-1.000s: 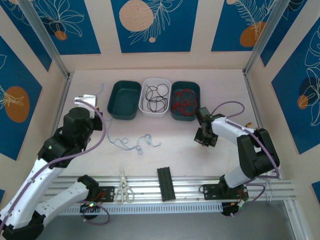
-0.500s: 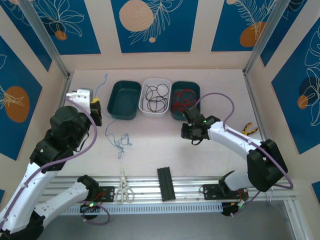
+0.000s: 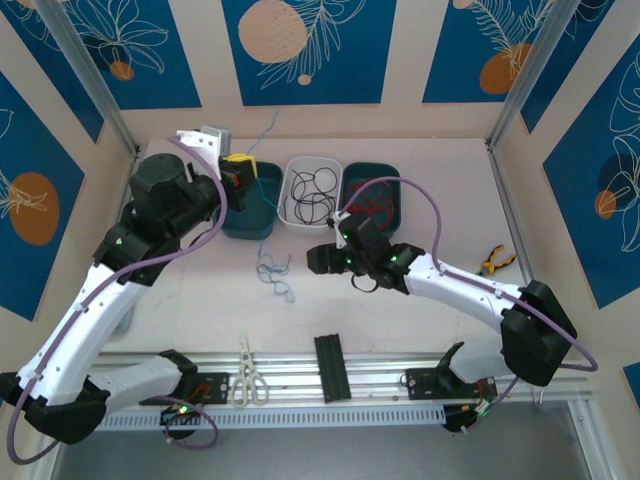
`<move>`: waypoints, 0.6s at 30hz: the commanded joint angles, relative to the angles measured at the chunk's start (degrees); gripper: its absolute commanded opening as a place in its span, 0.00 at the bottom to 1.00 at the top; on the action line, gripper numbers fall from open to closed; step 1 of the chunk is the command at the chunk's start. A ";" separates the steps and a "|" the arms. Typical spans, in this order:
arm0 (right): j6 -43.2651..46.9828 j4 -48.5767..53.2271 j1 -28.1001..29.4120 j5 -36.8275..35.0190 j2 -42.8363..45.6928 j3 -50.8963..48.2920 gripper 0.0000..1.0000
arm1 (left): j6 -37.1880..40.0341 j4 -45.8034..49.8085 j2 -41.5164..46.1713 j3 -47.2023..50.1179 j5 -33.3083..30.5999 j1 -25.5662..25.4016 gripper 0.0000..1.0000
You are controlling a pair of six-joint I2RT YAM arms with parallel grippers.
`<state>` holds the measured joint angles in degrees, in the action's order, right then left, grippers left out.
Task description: Untangle the cables
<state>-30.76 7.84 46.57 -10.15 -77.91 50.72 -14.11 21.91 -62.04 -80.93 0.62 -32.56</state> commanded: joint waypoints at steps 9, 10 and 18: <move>2.67 -1.17 3.12 -0.35 -12.22 10.03 0.68 | -2.43 -5.21 1.42 -1.98 6.89 0.28 0.00; 2.25 -1.23 2.73 -0.31 -12.88 10.26 0.68 | -2.34 -5.20 1.86 -1.69 6.85 0.26 0.00; -0.33 -2.87 0.90 0.06 -15.29 10.45 0.64 | -1.82 -5.01 4.19 -0.38 6.79 0.27 0.00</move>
<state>-29.71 5.54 47.75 -9.23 -92.49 59.66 -16.05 18.81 -58.89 -81.47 6.02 -32.58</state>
